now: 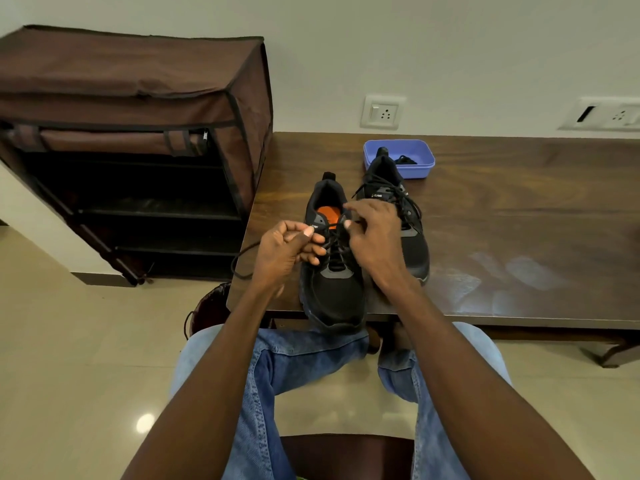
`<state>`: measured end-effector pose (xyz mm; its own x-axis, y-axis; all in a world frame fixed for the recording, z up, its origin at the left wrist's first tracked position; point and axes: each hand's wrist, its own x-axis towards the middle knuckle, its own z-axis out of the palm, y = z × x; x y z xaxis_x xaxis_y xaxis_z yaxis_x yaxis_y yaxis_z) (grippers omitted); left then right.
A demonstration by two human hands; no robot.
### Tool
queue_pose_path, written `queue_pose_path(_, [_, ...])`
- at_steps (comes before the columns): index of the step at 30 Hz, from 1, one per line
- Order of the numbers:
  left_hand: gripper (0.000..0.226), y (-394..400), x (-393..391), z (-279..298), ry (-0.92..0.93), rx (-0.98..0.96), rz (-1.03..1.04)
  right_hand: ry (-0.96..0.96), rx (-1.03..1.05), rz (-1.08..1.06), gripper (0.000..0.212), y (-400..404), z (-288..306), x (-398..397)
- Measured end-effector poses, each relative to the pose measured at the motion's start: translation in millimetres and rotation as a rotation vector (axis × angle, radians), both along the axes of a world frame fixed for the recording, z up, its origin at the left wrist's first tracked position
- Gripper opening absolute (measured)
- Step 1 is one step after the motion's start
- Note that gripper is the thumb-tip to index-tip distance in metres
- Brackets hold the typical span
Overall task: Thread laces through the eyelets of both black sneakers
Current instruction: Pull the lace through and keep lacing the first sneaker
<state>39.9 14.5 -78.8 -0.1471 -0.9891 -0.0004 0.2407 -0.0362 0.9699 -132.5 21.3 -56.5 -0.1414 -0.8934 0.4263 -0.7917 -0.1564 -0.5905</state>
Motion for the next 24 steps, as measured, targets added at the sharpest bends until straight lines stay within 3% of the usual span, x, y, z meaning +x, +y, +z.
queue_pose_path(3, [0.011,3,-5,-3,-0.049,-0.02,0.019,-0.052,0.009,0.227,0.019,-1,-1,10])
queue_pose_path(8, [0.011,1,-7,-6,-0.053,-0.028,0.098,-0.117,0.071,0.286,0.015,-4,-4,12])
queue_pose_path(12, [0.007,-1,-9,-9,-0.102,-0.064,0.175,-0.183,0.104,0.221,0.013,-3,-1,14])
queue_pose_path(16, [0.008,-3,-8,-16,-0.368,-0.279,0.36,-0.153,0.062,0.047,0.019,-18,-5,12])
queue_pose_path(19, [0.011,-6,-6,-20,-0.507,-0.335,0.349,-0.13,0.1,-0.041,0.023,-31,-6,10])
queue_pose_path(24, [0.024,-11,-9,-27,-0.536,-0.279,0.278,-0.073,0.183,-0.035,0.024,-40,-8,17])
